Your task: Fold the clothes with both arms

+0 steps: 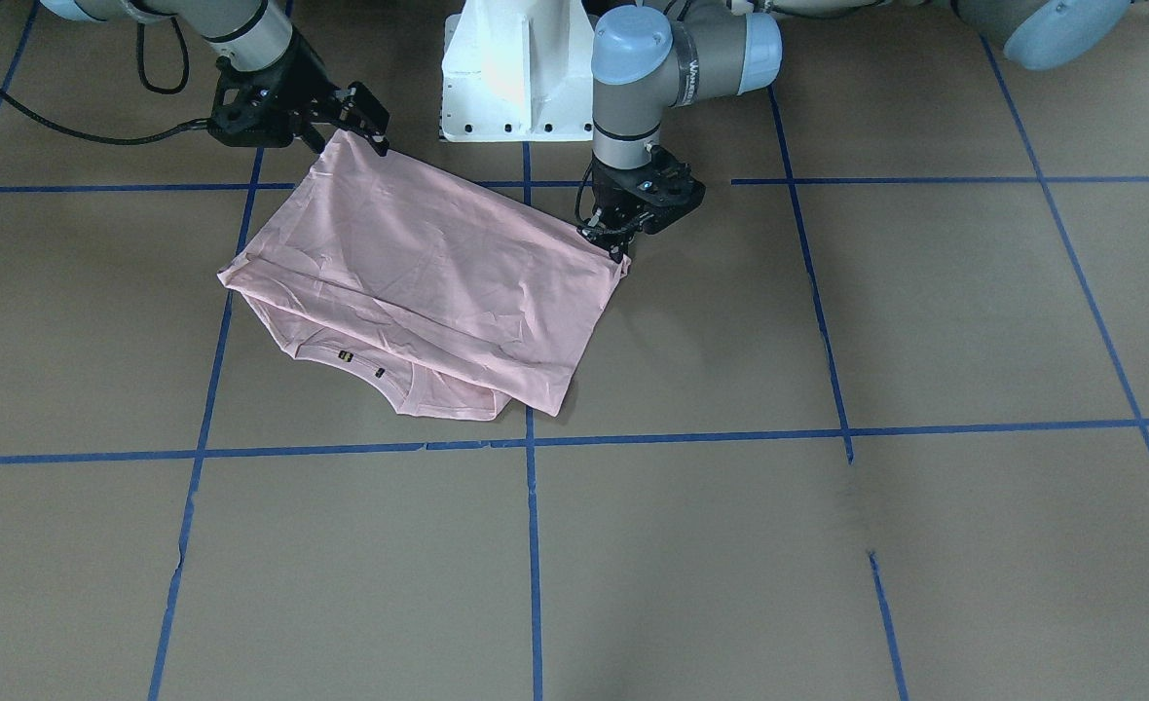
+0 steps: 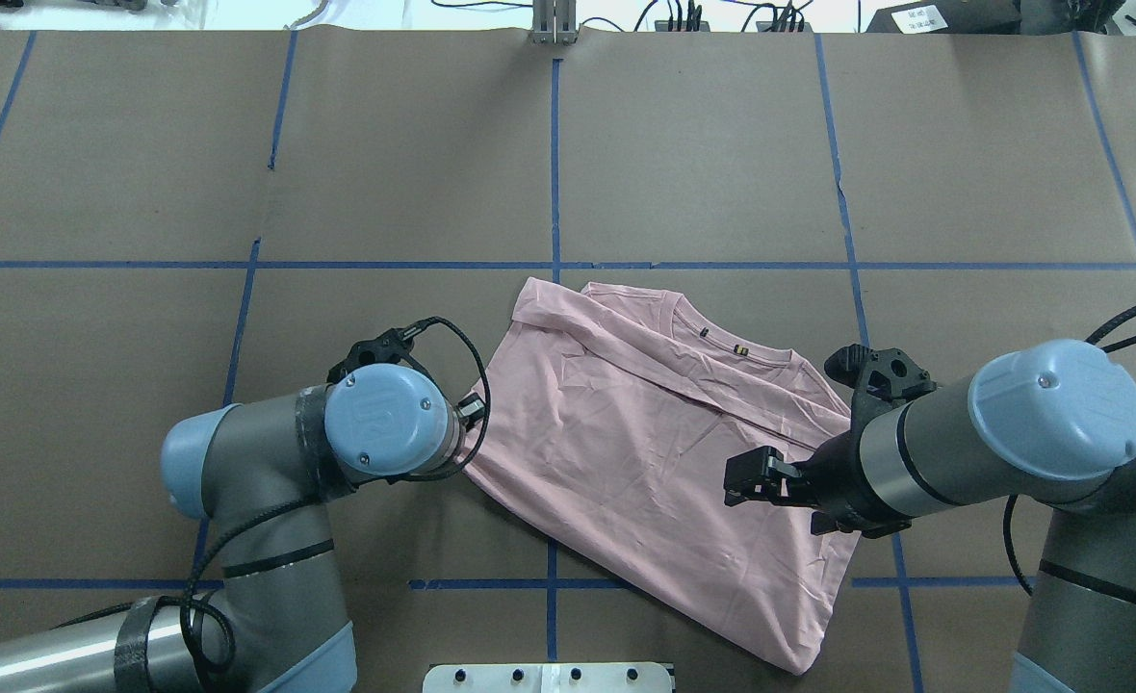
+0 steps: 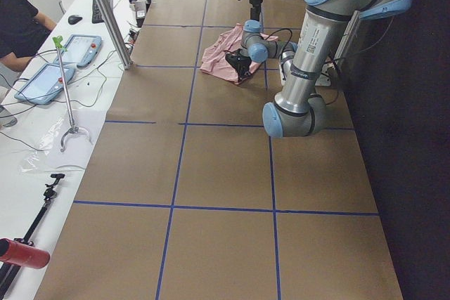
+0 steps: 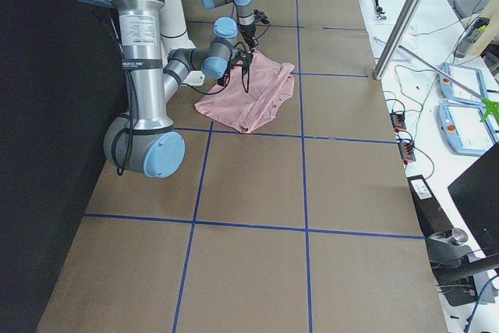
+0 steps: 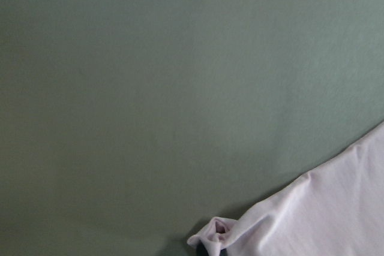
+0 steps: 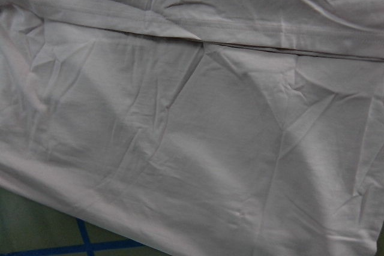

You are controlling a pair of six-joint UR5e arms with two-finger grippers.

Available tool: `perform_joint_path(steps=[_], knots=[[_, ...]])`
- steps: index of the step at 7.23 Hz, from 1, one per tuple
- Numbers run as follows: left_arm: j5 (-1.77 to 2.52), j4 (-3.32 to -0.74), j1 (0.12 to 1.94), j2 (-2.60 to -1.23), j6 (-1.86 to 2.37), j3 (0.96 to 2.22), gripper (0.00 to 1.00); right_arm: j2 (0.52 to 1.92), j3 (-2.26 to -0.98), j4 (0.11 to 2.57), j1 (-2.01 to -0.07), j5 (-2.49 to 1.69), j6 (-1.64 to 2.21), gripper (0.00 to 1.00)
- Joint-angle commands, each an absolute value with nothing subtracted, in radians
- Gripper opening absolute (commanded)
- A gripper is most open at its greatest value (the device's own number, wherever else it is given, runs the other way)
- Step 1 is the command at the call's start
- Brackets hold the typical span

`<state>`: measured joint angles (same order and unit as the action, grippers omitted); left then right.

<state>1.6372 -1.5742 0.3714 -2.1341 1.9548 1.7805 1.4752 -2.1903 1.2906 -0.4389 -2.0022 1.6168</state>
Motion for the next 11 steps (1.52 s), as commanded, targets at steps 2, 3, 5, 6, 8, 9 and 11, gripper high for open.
perform_joint_path(steps=[2,3,5,6,8,9,11], knots=[[1.635,-1.645,0.541,-2.169,1.842,1.714,0.0,1.47,-2.189,1.29,-0.453,-2.0,1.617,1.0],[1.635,-1.737,0.582,-2.212,1.786,1.59,0.0,1.468,-2.191,1.289,-0.457,-2.003,1.617,1.0],[1.635,-1.853,0.662,-2.308,1.702,1.409,0.0,1.459,-2.189,1.29,-0.474,-2.006,1.617,1.0],[1.635,-1.862,0.688,-2.371,1.66,1.344,0.0,1.457,-2.187,1.29,-0.474,-1.999,1.62,1.0],[1.634,-2.064,0.709,-2.46,1.614,1.141,0.0,1.457,-2.169,1.289,-0.477,-1.996,1.62,1.0],[1.631,-2.165,0.709,-2.476,1.611,1.052,0.0,1.457,-2.168,1.289,-0.477,-1.988,1.621,1.0],[1.605,-2.198,0.709,-2.476,1.532,1.022,0.97,1.457,-2.166,1.289,-0.479,-1.98,1.621,1.0]])
